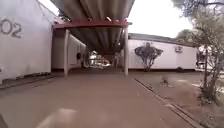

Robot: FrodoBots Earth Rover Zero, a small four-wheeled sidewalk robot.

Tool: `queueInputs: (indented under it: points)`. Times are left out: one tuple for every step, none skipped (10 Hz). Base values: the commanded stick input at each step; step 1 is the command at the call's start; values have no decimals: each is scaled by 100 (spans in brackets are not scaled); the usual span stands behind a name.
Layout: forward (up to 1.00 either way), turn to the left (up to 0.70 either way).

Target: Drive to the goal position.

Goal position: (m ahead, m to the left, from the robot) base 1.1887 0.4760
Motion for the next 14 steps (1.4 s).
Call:
queueInputs:
  points:
    - [70, 0]
    - [70, 0]
    - [70, 0]
    - [70, 0]
    - [70, 0]
    - [70, 0]
    - [70, 0]
    - [70, 0]
    - [70, 0]
    - [70, 0]
    - [70, 0]
    - [70, 0]
    - [70, 0]
    - [70, 0]
